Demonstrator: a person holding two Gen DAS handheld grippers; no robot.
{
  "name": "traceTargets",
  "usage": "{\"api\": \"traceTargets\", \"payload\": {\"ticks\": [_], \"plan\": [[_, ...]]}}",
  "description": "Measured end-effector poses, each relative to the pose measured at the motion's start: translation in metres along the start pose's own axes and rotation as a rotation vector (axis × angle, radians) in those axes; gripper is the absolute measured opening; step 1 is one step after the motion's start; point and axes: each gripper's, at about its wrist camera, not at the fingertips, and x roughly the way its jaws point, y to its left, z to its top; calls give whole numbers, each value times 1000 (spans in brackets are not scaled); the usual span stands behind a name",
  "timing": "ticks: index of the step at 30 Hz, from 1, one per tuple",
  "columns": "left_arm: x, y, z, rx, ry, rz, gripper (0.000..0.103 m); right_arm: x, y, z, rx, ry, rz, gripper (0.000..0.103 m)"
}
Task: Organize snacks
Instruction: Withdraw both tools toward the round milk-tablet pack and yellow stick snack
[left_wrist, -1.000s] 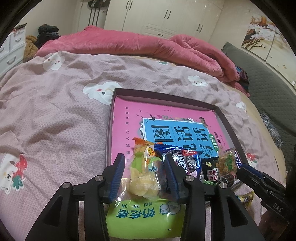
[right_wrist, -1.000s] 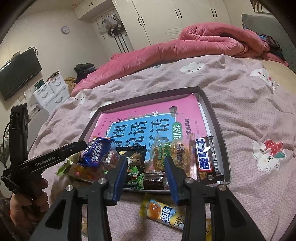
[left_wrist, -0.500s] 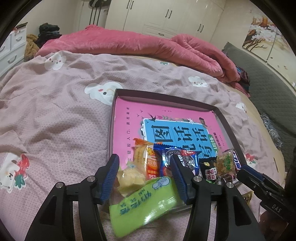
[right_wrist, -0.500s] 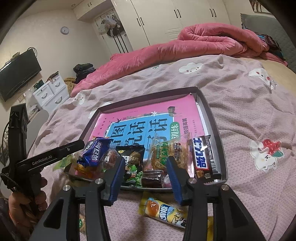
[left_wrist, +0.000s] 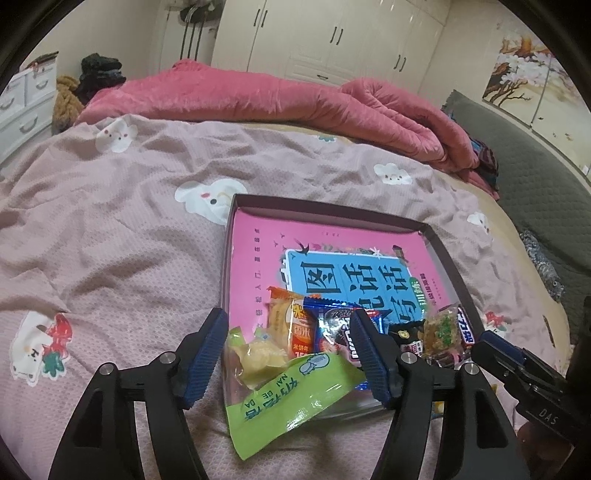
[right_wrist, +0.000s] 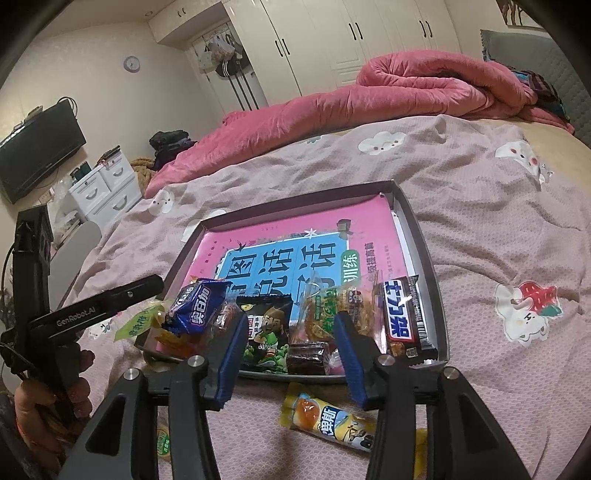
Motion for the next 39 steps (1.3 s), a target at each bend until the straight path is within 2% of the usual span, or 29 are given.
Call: {"api": "traceTargets", "payload": {"ticks": [9,15,27,30,33,39], "plan": [[-19,-7,3,15,-19,2,71,-13,-1,2,-14,-23,-4,56],[-28,-12,-1,32,-13,9,71,-24,3,-3,-75,-23,0,61],[-40,-23,-15,86,6,30,71,-39,11,-24,-165,0,-22,61],[-42,-25,-18,93,19,28,71,-41,12,-28,-184,6,-30,61],[-43,-25,-23,101,39,19,79,-43,11,-32,-202,11,-41,61],[-45,-22,-36,105,83,20,79,-46,8,-40,-235,25,-71,61]]}}
